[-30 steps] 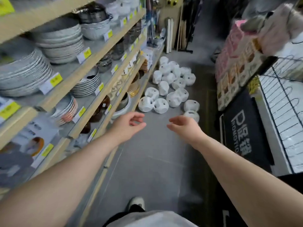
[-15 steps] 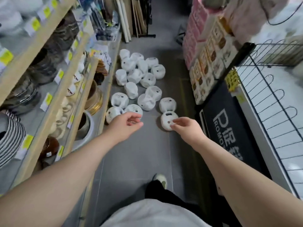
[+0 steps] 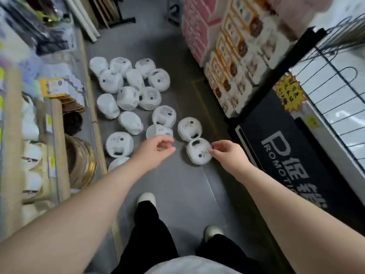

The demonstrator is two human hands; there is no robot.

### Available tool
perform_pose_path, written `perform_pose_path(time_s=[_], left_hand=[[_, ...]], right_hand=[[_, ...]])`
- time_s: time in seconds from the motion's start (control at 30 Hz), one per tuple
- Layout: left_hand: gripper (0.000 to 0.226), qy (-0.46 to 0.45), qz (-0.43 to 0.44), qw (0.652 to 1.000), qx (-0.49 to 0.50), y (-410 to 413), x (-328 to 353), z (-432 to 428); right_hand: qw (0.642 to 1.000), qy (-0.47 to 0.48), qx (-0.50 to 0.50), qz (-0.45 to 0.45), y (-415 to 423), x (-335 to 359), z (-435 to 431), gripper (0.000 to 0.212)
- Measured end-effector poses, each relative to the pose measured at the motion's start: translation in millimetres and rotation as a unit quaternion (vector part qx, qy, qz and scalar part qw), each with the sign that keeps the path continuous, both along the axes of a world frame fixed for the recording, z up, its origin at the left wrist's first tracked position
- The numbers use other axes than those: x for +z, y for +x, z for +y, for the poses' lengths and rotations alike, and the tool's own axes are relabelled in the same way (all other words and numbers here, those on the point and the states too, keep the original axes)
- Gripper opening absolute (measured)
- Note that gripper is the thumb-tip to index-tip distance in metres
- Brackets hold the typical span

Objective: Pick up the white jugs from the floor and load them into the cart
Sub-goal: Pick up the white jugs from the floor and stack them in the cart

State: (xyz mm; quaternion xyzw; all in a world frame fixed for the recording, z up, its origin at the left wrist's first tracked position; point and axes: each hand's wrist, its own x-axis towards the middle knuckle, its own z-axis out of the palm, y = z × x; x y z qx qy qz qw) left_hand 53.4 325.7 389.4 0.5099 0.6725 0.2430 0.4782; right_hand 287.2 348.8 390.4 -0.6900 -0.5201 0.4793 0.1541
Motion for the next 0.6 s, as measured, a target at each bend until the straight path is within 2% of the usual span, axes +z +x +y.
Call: perform_pose_path(time_s=[0.17, 0.3, 0.43, 0.6], left_hand=[[0.023, -0.030, 0.006, 0.994, -0.109, -18, -43, 89], [0.022, -0.056, 0.017, 0.986, -0.154, -16, -100, 140], [0.020, -0.067, 0.040, 0.980, -0.186, -1, -199, 176], [0.029, -0.098, 0.083, 0.960, -0.251, 21, -356, 206]], right_hand=[[0.993, -0.055, -0.106, 0.007, -27, -48, 31, 0.035], [0.984, -0.081, -0.161, 0.000, -28, -107, 58, 0.034], [0.969, -0.106, -0.222, 0.019, -23, -203, 82, 0.048], [0.951, -0.121, -0.283, 0.035, -20, -358, 96, 0.074]])
